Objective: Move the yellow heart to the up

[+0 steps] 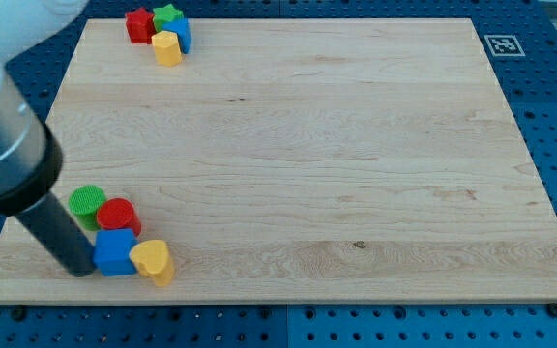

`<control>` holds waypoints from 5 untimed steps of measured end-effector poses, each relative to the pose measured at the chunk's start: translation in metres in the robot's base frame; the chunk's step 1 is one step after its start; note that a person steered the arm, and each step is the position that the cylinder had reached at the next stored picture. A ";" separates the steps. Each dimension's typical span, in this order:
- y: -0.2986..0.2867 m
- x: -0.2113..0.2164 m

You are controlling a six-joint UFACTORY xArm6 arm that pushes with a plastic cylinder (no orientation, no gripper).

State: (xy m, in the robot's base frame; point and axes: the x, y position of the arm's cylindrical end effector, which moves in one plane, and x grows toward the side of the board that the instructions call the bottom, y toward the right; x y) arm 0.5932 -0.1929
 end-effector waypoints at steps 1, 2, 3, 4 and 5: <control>0.014 0.008; 0.016 0.024; 0.020 0.025; 0.046 0.024; 0.089 0.016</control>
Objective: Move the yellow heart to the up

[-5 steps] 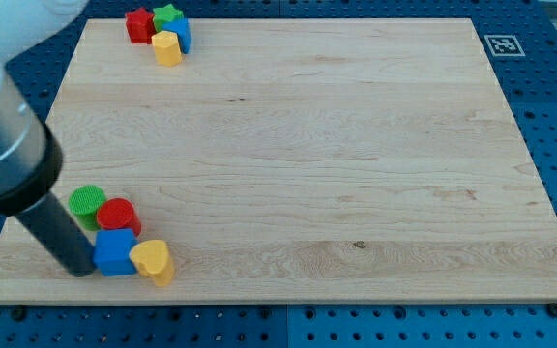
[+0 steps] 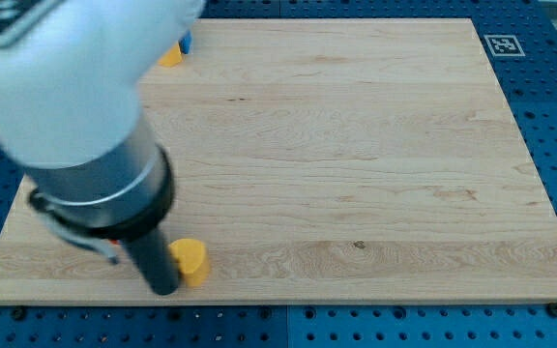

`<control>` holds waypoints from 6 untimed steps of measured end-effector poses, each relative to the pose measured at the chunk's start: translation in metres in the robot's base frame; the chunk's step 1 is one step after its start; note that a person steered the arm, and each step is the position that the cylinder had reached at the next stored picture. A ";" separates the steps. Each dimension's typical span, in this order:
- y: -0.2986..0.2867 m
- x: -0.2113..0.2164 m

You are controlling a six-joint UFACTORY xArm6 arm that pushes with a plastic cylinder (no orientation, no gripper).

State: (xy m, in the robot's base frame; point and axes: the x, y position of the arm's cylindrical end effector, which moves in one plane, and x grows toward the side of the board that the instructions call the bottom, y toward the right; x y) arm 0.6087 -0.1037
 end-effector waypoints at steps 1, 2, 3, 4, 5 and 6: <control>0.046 -0.009; 0.088 -0.023; 0.095 -0.034; 0.082 -0.024; 0.053 -0.017; 0.058 -0.033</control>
